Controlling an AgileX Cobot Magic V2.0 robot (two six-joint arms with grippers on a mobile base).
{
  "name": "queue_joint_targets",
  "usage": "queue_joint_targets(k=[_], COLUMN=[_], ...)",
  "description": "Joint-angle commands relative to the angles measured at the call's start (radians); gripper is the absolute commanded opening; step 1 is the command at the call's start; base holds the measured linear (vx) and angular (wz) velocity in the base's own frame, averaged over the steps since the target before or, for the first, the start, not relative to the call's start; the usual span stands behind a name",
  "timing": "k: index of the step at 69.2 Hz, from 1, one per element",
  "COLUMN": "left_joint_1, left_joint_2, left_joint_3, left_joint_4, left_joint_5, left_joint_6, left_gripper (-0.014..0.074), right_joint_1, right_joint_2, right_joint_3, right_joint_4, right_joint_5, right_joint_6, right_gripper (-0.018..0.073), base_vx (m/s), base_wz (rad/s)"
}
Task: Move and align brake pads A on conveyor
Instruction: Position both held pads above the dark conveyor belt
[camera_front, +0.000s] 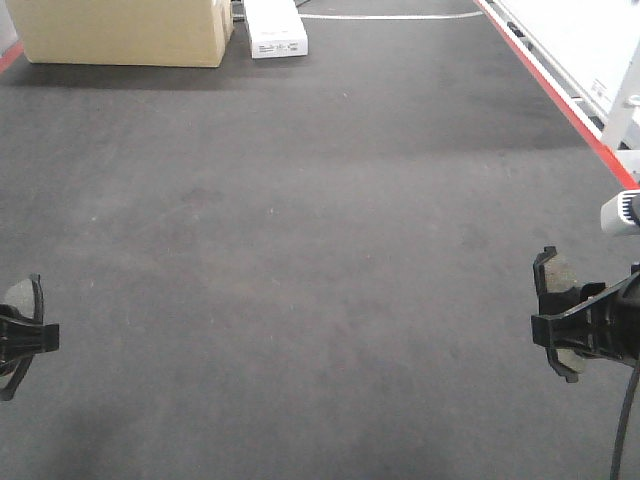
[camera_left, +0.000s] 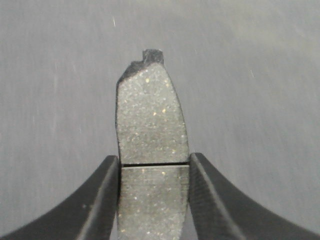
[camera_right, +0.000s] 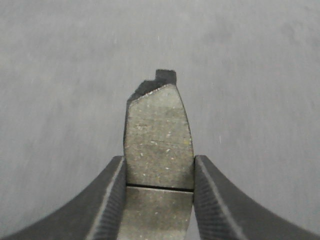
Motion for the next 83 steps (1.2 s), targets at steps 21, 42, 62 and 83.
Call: queue_joint_targets(k=[21,42,62,83], left_joint_1=[-0.006,-0.006,-0.006,-0.006], left_joint_2=[-0.019,-0.019,-0.019,-0.019], left_joint_3=[-0.031,-0.031,-0.031,-0.031], left_joint_4=[-0.004,-0.004,-0.004,-0.004], left_joint_5=[-0.067,-0.067,-0.067,-0.067], left_joint_6=[-0.005,-0.005,-0.005,-0.005], left_gripper=[0.0023,0.0023,0.0023,0.0023], right_joint_1=[0.001,0.001,0.001,0.001], right_joint_2=[-0.017,-0.017,-0.017,-0.017], right_joint_3=[-0.031,-0.031,-0.031,-0.031], right_joint_4=[-0.002,-0.002,-0.002,-0.002], right_joint_5=[-0.077,-0.076,-0.076,-0.076], right_joint_6=[0.000,0.000,0.000,0.000], right_gripper=[-0.0003,-0.0003,-0.0003,-0.0003], base_vx=[0.16,0.02,0.00,0.00], base_wz=[0.00,-0.01,0.00,0.00])
